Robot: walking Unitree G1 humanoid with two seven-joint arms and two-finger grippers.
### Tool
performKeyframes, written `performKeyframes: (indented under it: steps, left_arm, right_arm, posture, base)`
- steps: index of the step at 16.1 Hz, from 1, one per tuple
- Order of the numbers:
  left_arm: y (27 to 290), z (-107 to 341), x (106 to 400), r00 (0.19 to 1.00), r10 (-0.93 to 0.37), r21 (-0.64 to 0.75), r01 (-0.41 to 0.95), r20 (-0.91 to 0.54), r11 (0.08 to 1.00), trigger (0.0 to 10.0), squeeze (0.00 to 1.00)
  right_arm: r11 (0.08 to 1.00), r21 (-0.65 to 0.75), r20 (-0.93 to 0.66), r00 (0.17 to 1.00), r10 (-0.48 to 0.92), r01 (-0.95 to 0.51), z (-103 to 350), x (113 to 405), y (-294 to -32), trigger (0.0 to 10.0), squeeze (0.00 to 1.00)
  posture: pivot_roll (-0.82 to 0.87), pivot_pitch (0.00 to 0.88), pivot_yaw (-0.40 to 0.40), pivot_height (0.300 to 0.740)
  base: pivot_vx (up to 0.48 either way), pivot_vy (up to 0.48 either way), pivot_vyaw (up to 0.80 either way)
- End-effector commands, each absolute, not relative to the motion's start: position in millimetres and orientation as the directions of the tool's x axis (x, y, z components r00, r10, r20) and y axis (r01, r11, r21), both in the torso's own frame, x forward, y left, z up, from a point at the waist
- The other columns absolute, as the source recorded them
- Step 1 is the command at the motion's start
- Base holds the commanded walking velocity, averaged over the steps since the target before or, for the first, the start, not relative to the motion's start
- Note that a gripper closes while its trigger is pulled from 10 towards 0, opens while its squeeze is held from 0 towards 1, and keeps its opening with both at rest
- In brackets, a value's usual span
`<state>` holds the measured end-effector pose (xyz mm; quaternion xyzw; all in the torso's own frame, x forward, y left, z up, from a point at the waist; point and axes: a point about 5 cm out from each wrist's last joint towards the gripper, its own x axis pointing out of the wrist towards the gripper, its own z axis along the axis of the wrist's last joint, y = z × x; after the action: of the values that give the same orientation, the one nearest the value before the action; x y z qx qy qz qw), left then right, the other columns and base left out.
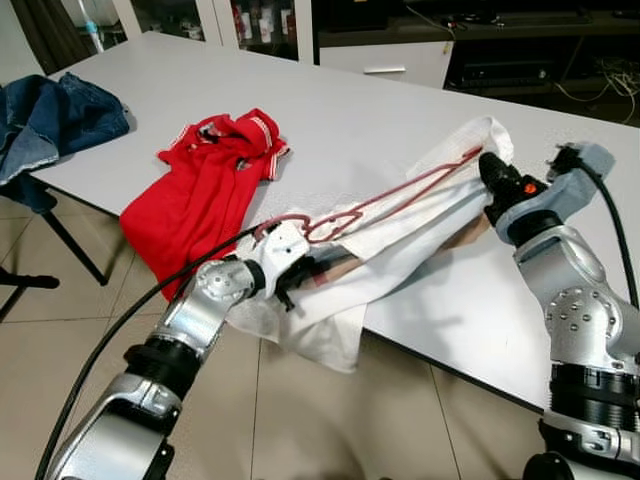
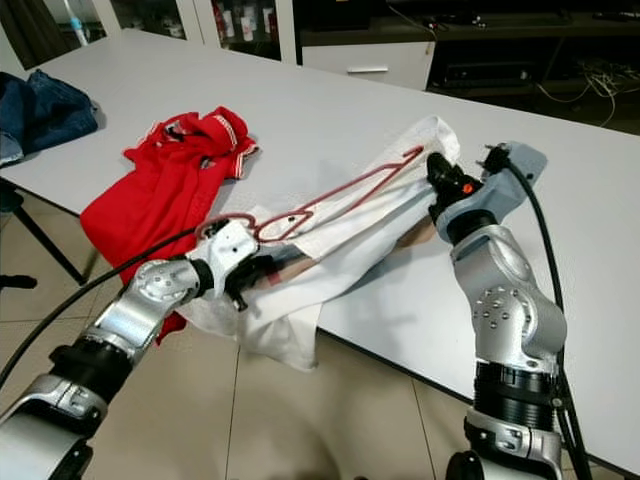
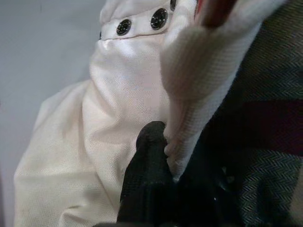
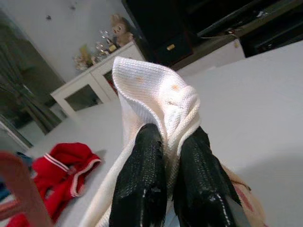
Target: Hang hanger
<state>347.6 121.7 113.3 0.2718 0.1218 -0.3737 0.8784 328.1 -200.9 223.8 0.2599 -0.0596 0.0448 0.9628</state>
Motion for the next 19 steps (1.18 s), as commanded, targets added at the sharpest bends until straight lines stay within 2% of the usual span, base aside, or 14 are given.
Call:
performKeyframes:
  steps: [1,3,4,7,9,10,11,12,13,15,18,19]
  left_arm:
    - [178,39,311,0.574,-0.373,0.231,0.72,-0.729,0.655,10.0,0.0]
    - [186,33,311,0.586,-0.287,0.246,0.663,-0.758,0.707,10.0,0.0]
    - [188,33,313,0.598,-0.264,0.254,0.641,-0.757,0.724,10.0,0.0]
    - [193,36,317,0.627,-0.227,0.259,0.586,-0.745,0.768,10.0,0.0]
    - [193,36,317,0.621,-0.23,0.263,0.597,-0.749,0.758,10.0,0.0]
    - [192,36,318,0.621,-0.228,0.265,0.597,-0.75,0.757,10.0,0.0]
    - [190,36,319,0.621,-0.224,0.27,0.599,-0.751,0.754,10.0,0.0]
    - [189,37,320,0.621,-0.222,0.279,0.605,-0.752,0.746,10.0,0.0]
    - [187,39,322,0.62,-0.221,0.288,0.612,-0.752,0.737,10.0,0.0]
    - [179,47,329,0.632,-0.246,0.298,0.627,-0.735,0.72,10.0,0.0]
    - [161,59,337,0.647,-0.316,0.291,0.654,-0.694,0.699,10.0,0.0]
    - [150,63,337,0.643,-0.372,0.29,0.687,-0.67,0.666,10.0,0.0]
  right_arm:
    - [0.876,0.473,0.405,0.905,-0.128,-0.088,274,306,-239,0.0,0.0]
    - [0.927,0.331,0.513,0.858,-0.019,-0.178,294,292,-224,0.0,0.0]
    - [0.933,0.303,0.538,0.843,0.0,-0.193,298,286,-221,0.0,0.0]
    - [0.97,0.178,0.581,0.813,0.032,-0.166,304,268,-221,0.0,0.0]
    - [0.982,-0.05,0.593,0.785,0.178,-0.185,310,257,-203,0.0,0.0]
    - [0.975,-0.119,0.589,0.778,0.221,-0.188,312,255,-196,0.0,0.0]
    - [0.952,-0.265,0.556,0.783,0.28,-0.153,312,253,-187,0.0,0.0]
    - [0.856,-0.51,0.483,0.796,0.366,-0.084,307,254,-174,0.0,0.0]
    - [0.695,-0.718,0.394,0.798,0.457,-0.043,300,253,-160,0.0,0.0]
    - [0.536,-0.843,0.283,0.801,0.528,-0.055,284,255,-143,0.0,0.0]
    - [0.421,-0.906,0.178,0.863,0.473,-0.043,264,267,-148,0.0,0.0]
    - [0.384,-0.922,0.13,0.904,0.408,-0.041,253,274,-157,0.0,0.0]
  posture:
    - [-0.06,0.097,0.052,0.74]
    - [-0.06,0.096,0.052,0.74]
    - [-0.07,0.095,0.052,0.74]
    - [-0.07,0.095,0.055,0.74]
    - [-0.08,0.095,0.06,0.74]
    - [-0.08,0.095,0.062,0.74]
    - [-0.08,0.095,0.063,0.74]
    - [-0.08,0.096,0.066,0.74]
    - [-0.08,0.096,0.066,0.74]
    - [-0.08,0.097,0.071,0.74]
    - [-0.08,0.095,0.07,0.74]
    - [-0.08,0.094,0.07,0.74]
  base:
    - [0.0,0.0,0.0]
    - [0.0,0.0,0.0]
    - [0.0,0.0,0.0]
    - [0.0,0.0,0.0]
    - [0.0,0.0,0.0]
    - [0.0,0.0,0.0]
    - [0.0,0.0,0.0]
    - [0.0,0.0,0.0]
    - [0.0,0.0,0.0]
    - [0.0,0.0,0.0]
    - [0.0,0.0,0.0]
    - [0.0,0.0,0.0]
